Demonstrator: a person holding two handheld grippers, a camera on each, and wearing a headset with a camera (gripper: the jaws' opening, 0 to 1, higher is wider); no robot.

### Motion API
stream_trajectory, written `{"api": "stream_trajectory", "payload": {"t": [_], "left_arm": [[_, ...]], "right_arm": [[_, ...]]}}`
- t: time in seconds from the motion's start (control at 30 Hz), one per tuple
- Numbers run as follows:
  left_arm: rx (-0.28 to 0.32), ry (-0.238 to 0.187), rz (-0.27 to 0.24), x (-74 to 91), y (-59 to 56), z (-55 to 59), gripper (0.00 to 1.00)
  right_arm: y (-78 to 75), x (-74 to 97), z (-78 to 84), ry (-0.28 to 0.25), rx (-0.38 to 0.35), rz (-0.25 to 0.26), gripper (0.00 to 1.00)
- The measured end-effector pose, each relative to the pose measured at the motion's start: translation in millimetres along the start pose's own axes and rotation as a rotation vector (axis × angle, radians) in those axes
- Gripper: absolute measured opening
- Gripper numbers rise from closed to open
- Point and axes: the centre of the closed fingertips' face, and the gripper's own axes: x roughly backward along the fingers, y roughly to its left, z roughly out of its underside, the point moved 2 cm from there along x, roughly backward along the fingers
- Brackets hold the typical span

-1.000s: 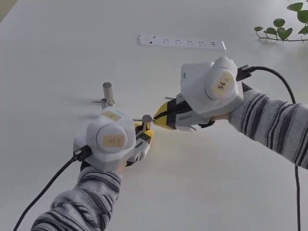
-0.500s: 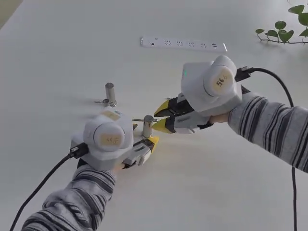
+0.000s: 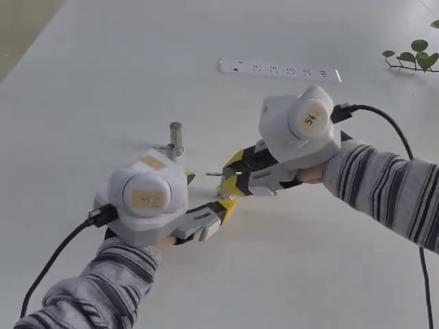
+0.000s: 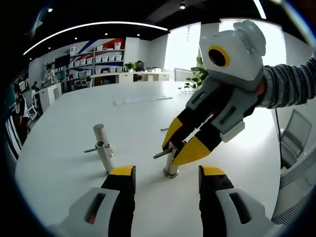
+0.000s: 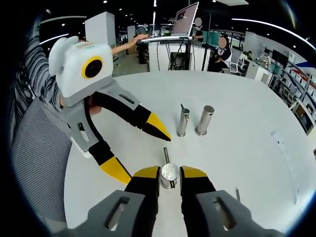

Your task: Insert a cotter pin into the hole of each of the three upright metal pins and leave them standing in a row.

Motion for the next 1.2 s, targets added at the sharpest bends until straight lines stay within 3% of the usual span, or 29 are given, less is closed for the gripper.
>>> {"api": "stream_trajectory", "payload": {"t": [0.37, 0.6, 0.9, 1.2], "left_arm": [[-0.016, -0.021, -0.024, 26.5, 11.6, -6.6, 0.61], [-0.02, -0.031, -0.039, 40.3, 18.1, -10.2, 0.73], [-0.034, -0.04, -0.067, 48.7, 28.1, -13.2, 0.82], [-0.037, -0.033, -0.071, 51.1, 30.1, -12.2, 0.87]], "right_arm": [[-0.7, -2.0, -1.4, -0.003, -0.008, -0.007, 0.08], [-13.1, 0.6, -3.9, 0.005, -0.006, 0.014, 0.08], [-25.2, -1.1, -10.0, 0.018, -0.008, 0.03, 0.08], [-33.2, -6.3, -11.4, 0.026, -0.007, 0.028, 0.08]]}}
